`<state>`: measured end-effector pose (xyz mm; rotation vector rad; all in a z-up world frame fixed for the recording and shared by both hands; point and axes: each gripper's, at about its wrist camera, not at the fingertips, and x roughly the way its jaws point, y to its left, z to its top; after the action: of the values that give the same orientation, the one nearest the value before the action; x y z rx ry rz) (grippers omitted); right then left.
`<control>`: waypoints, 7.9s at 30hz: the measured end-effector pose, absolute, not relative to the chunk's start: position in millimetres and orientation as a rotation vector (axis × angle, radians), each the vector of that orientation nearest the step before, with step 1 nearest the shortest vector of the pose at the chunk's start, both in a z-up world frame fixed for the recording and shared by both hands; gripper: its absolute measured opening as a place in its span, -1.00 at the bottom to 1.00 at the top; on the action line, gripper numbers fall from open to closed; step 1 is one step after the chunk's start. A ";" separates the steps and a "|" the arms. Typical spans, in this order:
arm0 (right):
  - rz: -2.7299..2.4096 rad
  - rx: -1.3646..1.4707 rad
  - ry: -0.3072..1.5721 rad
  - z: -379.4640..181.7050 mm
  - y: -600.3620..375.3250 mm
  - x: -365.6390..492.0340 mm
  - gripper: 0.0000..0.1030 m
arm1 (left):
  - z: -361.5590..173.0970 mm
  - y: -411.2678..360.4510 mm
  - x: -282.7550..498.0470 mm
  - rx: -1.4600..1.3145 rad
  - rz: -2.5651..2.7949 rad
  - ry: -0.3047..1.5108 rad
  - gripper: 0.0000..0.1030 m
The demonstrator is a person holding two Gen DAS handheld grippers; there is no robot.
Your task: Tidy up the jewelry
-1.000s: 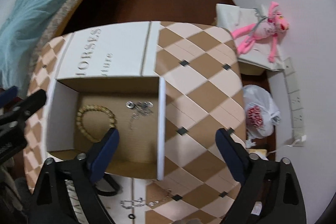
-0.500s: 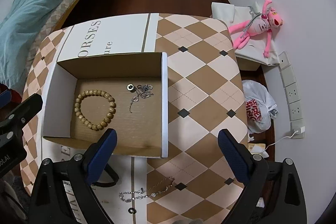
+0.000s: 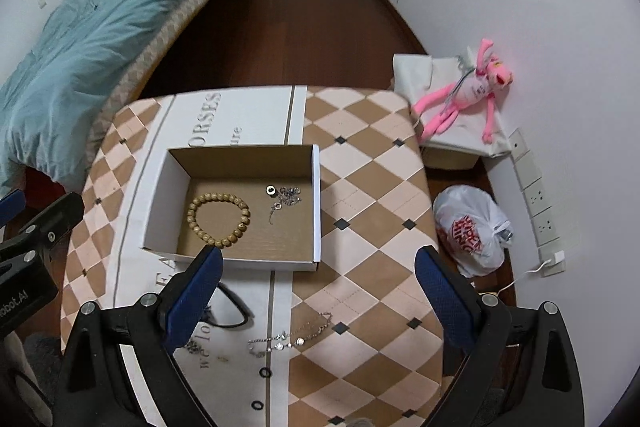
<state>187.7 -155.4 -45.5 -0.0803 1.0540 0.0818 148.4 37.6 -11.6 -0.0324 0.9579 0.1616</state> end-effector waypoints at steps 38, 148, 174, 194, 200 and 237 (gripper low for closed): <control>0.122 0.036 1.316 -203.4 -149.4 106.0 0.05 | -178.7 67.7 102.9 -0.201 0.190 1.313 0.72; 0.041 -0.037 1.012 -29.0 -180.8 177.8 0.98 | -14.6 30.3 143.6 -0.071 0.153 1.001 0.90; 0.160 -0.109 1.236 -203.8 -120.5 48.2 -0.09 | -167.2 65.8 31.5 -0.016 0.318 1.310 0.90; 0.029 0.048 1.187 -189.2 -191.9 79.0 -0.76 | -162.7 6.1 68.0 -0.127 0.110 1.290 0.89; -0.038 0.099 1.187 -188.5 -232.9 90.0 -0.76 | -171.0 -35.0 84.3 -0.111 0.019 1.289 0.45; 0.279 0.210 1.181 -100.9 -176.4 262.3 -0.76 | -65.4 4.4 223.9 -0.172 -0.138 1.164 -0.88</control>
<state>262.3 -176.4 -100.9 0.2098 1.1813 0.2789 223.9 4.4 -65.4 -0.1721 1.1641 -0.1385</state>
